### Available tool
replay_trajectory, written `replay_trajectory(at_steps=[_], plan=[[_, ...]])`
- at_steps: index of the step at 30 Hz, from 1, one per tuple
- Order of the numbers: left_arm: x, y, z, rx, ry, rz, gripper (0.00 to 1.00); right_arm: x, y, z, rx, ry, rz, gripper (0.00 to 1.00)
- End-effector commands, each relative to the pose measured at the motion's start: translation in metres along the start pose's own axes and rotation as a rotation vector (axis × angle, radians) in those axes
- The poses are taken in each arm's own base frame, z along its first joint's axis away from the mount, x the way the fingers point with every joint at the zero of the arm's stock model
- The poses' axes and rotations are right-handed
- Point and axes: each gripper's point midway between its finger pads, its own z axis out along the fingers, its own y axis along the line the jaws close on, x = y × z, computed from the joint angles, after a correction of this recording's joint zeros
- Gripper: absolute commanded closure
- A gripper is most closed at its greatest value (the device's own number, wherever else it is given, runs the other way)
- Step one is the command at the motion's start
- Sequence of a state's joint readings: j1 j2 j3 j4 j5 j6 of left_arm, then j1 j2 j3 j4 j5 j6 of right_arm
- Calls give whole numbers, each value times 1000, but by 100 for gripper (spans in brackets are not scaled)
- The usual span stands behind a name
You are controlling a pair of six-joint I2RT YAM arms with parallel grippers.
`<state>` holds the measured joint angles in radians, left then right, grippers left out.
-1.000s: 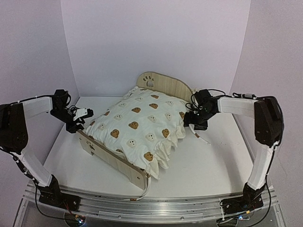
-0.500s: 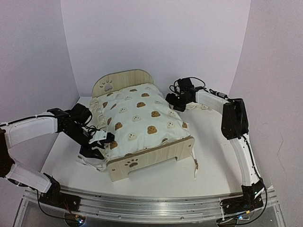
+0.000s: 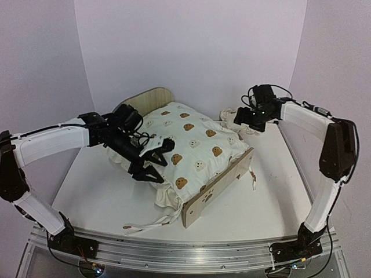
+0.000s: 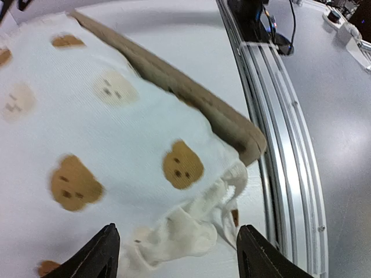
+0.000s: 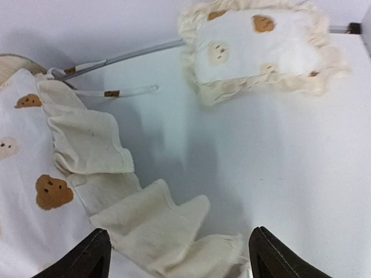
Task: Set up the pet bed
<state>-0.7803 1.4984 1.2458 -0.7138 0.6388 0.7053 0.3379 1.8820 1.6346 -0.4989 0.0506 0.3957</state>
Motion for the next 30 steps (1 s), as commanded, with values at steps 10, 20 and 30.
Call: replay_trajectory(at_steps=[10, 20, 30], plan=[[5, 218, -222, -984, -34, -227, 11, 70, -30, -90, 171, 160, 108, 27], [81, 302, -228, -1054, 30, -448, 12, 134, -13, -65, 135, 328, 178, 42], [87, 292, -215, -985, 6, -549, 57, 146, -4, -32, 99, 390, 180, 67]])
